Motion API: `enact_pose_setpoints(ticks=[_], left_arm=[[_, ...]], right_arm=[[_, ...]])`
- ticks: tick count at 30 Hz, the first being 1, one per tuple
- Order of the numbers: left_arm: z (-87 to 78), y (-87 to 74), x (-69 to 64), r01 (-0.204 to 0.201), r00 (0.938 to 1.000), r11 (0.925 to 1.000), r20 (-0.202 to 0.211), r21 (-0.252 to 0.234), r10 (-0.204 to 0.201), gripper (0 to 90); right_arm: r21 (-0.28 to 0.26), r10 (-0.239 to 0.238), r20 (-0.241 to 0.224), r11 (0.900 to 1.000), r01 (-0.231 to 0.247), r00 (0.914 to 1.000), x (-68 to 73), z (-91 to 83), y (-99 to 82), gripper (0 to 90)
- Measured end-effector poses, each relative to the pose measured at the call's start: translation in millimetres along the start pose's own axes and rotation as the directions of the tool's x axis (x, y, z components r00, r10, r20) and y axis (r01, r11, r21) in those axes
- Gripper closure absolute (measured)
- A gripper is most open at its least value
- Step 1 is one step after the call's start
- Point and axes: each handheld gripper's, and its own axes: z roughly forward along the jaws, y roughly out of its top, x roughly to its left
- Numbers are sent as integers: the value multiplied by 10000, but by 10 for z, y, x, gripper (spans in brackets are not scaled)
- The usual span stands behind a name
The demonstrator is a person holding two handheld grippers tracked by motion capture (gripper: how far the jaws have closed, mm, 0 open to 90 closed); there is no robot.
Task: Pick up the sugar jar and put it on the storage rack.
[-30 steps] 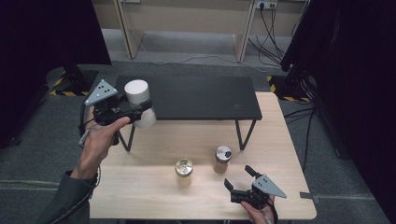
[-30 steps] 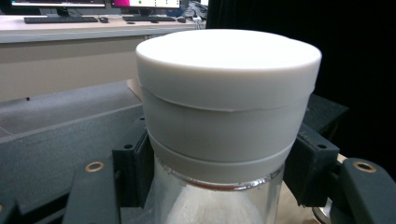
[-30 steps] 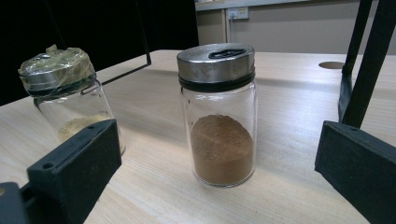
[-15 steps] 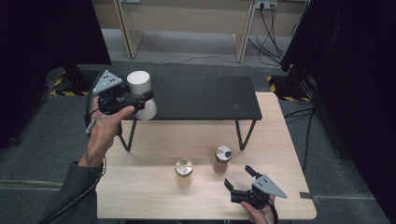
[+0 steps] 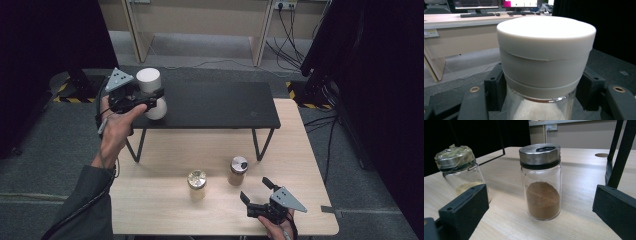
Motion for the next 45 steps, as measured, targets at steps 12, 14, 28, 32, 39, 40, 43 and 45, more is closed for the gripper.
enact_pose_setpoints(ticks=[12,14,28,32,39,40,43,45], left_arm=[[155,-18,25,-112,9992,9999,-394,20,112,351],[174,-25,33,-125,9989,9999,-458,-7,124,351],[256,-108,94,-201,9976,9998,-658,34,202,351],[247,-116,100,-217,9979,9998,-613,-9,216,350],[206,-95,114,184,9980,9997,-598,-162,-193,245],[198,-90,113,169,9980,9997,-610,-169,-179,216],[187,-87,106,287,9979,9995,-576,-136,-294,120],[179,-88,93,265,9975,9994,-645,-208,-278,78]], right_arm=[[1,21,-10,10000,-21,10000,-1,1,0,6],[-2,27,-14,10000,-27,10000,-3,-1,0,6],[2,39,-30,10000,-39,10000,-3,0,0,7],[3,44,-28,10000,-44,10000,-4,-1,0,6],[-9,32,-17,10000,-32,10000,0,-2,1,7],[-9,33,-20,10000,-33,10000,0,-3,1,7],[-2,34,-22,10000,-34,10000,-1,-2,1,6],[7,36,-21,10000,-36,10000,0,-1,0,6]])
